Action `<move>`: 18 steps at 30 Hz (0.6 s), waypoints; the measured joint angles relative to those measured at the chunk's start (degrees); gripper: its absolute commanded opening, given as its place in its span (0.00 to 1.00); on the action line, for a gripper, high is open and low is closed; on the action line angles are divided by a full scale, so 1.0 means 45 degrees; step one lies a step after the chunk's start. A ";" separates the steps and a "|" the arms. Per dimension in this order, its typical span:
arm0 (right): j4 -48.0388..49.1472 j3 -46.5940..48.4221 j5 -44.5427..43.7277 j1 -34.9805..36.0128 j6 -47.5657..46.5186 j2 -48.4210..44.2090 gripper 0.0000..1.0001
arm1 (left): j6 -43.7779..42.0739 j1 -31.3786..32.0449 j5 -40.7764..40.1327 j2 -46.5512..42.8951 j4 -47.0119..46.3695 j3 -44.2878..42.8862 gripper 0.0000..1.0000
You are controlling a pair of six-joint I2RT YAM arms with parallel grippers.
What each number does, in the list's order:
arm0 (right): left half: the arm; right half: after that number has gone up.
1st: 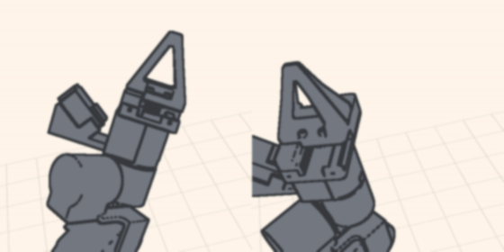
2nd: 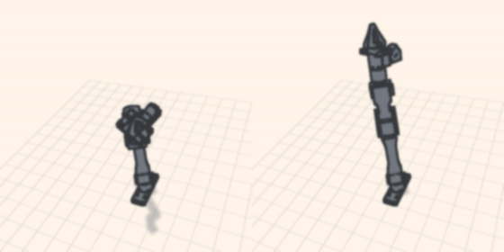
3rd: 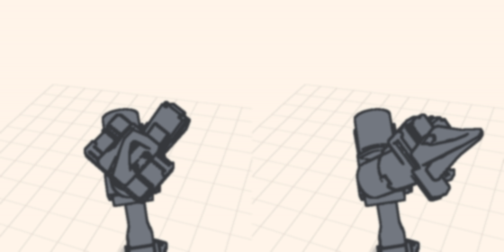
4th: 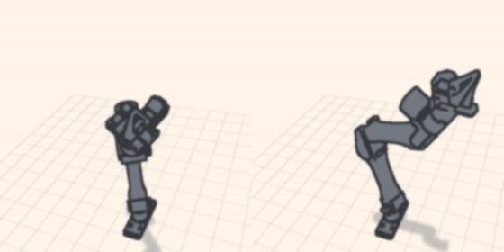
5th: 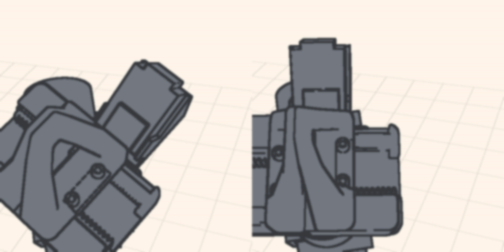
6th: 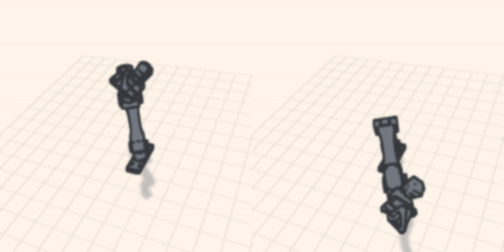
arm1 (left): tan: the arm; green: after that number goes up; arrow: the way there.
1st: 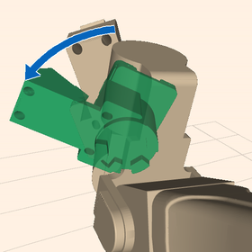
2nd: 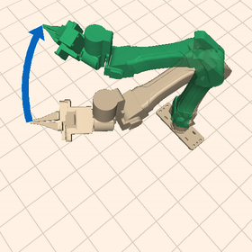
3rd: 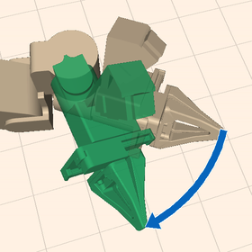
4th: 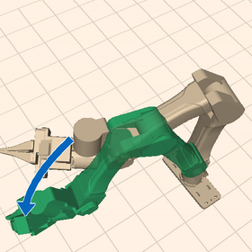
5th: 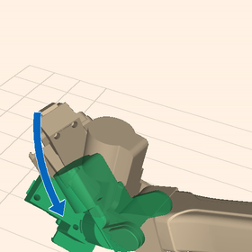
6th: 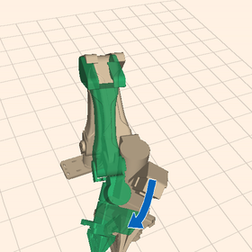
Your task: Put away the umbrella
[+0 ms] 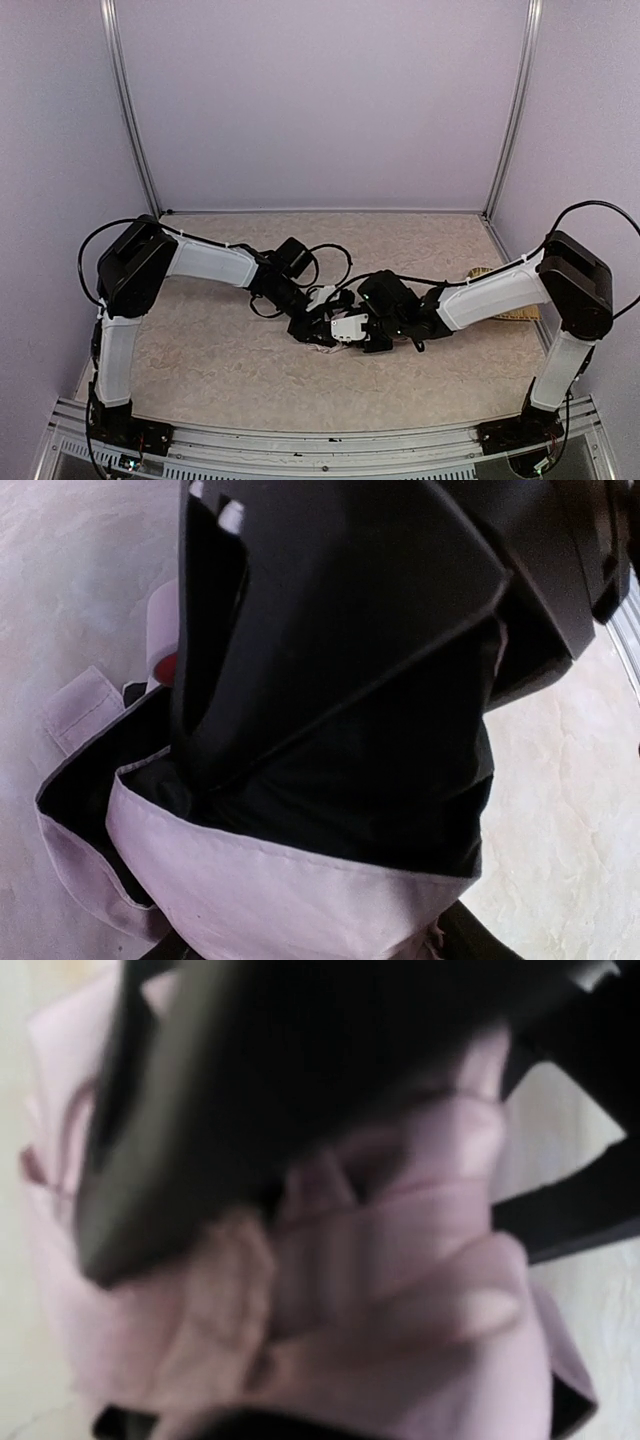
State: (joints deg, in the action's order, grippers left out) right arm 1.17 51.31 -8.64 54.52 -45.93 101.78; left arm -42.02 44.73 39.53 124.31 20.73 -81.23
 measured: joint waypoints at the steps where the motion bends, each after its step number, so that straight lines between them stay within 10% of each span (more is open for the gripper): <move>1: -0.0005 0.0053 0.0107 -0.0010 0.0019 0.0034 0.27 | 0.0053 -0.0078 0.0049 -0.0146 -0.0238 0.0287 0.65; 11: -0.0316 0.0646 0.1447 -0.0291 0.0447 0.0418 0.38 | 0.2749 -0.1161 0.0733 -0.3575 -0.7383 0.6300 0.71; 18: -0.0976 0.1321 0.2118 -0.0617 0.0884 0.0884 0.45 | 0.3633 -0.1744 0.0903 -0.4240 -0.9083 0.7033 0.69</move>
State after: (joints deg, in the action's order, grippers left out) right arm -3.22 57.25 0.89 51.75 -41.95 105.75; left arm -25.67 36.88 43.59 105.23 -20.14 -49.58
